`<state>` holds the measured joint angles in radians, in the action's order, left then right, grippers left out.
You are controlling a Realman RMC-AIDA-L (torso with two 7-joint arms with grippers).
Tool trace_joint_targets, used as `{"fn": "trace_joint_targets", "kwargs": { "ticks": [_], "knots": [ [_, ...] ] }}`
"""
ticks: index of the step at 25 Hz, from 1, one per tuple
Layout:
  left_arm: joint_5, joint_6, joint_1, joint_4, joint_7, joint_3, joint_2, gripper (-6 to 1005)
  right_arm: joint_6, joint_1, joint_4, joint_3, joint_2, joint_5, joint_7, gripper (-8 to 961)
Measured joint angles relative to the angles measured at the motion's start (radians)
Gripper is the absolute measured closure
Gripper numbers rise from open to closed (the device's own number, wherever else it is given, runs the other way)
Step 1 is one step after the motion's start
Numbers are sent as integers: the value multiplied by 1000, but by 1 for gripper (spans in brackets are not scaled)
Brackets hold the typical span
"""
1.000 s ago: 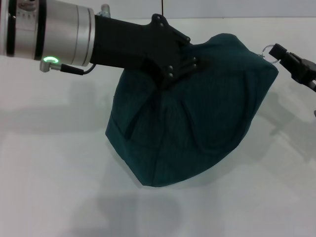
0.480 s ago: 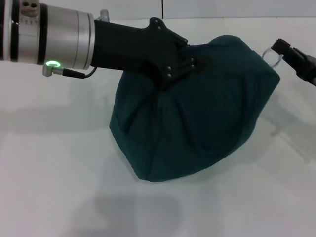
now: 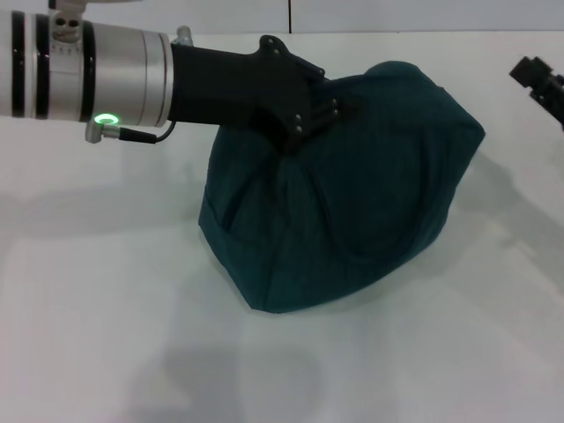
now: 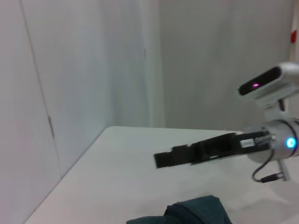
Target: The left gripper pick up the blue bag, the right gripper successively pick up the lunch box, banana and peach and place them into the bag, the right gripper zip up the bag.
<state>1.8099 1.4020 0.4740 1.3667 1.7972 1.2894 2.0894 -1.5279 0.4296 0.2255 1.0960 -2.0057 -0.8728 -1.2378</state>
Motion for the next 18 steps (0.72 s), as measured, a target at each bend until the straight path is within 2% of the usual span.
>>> {"fn": "trace_joint_targets", "kwargs": {
  "ticks": [3,11,18],
  "knots": [
    [-9,-23,0,-19,-1,0,1,960,-4,-20,13,-4,7,-1,1,425],
    [-27,-30,-1,-56,3,0,1,919,-11,-39,22,-4,14,-1,1,240],
    [-47,-50,-15,-60,-1,-7,1,680,-11,-39,22,-4,17,-5,4,90]
  ]
}}
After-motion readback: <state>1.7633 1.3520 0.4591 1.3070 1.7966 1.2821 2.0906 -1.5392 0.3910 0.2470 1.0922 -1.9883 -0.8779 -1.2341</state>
